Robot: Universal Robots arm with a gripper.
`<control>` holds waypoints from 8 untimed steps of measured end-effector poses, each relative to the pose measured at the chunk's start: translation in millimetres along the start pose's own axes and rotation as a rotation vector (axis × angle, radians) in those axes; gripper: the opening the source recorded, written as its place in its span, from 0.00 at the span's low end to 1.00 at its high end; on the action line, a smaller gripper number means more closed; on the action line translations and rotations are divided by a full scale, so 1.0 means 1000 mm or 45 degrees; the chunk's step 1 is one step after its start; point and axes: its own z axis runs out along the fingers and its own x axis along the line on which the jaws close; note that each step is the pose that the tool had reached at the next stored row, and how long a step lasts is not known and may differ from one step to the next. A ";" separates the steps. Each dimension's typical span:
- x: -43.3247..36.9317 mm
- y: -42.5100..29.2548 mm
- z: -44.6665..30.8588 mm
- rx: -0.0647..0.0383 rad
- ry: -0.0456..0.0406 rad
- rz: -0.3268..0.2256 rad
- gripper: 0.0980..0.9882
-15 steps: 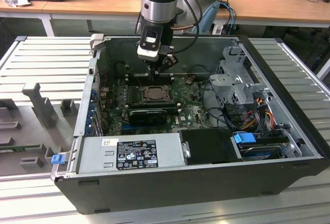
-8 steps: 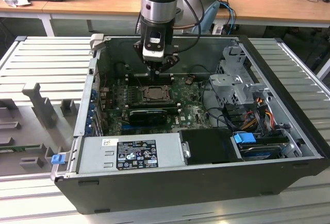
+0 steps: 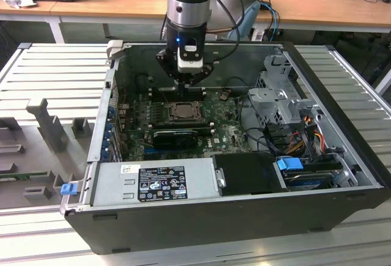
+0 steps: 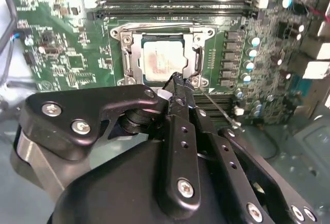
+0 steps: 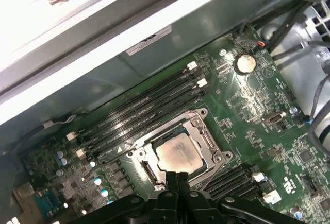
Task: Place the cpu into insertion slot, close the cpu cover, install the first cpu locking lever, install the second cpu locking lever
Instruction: 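Install the first cpu locking lever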
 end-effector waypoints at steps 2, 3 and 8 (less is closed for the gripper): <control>0.0000 0.0000 0.0001 0.001 0.000 -0.062 0.01; 0.0000 0.0000 0.0003 0.002 0.001 -0.099 0.01; 0.0000 0.0000 0.0004 -0.005 -0.016 -0.195 0.01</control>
